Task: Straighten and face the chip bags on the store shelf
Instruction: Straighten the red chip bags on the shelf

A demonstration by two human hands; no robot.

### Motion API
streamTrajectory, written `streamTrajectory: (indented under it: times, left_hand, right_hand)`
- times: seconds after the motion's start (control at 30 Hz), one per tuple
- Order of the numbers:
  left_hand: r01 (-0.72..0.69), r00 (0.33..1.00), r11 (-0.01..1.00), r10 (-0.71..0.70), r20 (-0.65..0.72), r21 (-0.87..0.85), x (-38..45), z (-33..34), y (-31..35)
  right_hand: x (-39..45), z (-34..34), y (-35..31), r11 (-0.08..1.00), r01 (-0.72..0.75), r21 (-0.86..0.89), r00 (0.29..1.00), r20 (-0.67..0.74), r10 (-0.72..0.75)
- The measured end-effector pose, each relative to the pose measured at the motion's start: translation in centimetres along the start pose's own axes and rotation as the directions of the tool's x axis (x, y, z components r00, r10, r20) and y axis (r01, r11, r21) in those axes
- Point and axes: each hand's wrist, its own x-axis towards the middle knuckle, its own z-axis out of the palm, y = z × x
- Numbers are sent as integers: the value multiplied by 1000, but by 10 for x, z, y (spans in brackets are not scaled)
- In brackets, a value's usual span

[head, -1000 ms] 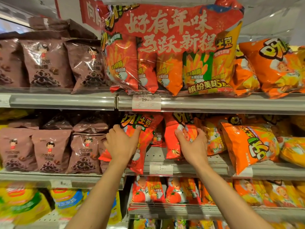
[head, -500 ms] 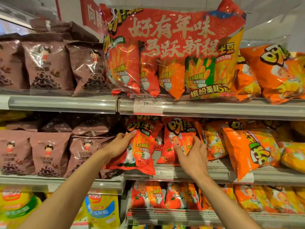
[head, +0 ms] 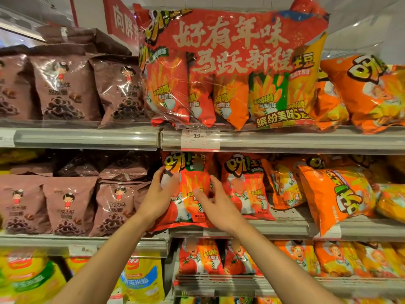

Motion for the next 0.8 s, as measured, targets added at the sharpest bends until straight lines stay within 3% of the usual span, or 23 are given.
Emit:
streamTrajectory:
  times: [0.13,0.27,0.47,0.63,0.8]
  left_hand:
    - [-72,996,997,73,-55,17,1,6,7]
    - [-18,999,998,21,-47,68,14,13,-1]
    - [-137,987,950,154,-38,282,7,22,-27]
    - [-141,982,899,181,-59,415,15,28,-32]
    - [-149,978,873,200,-61,465,9,22,-36]
  right_hand:
    - [10,0,-6,986,-39,161,999,4,39]
    - [25,5,-6,973,-80,218,995,-46,92]
    - [32,22,3,986,-125,112,987,-90,135]
    - [34,19,5,988,-122,90,988,-82,129]
    - [23,-8,8,994,4,111,994,-109,9]
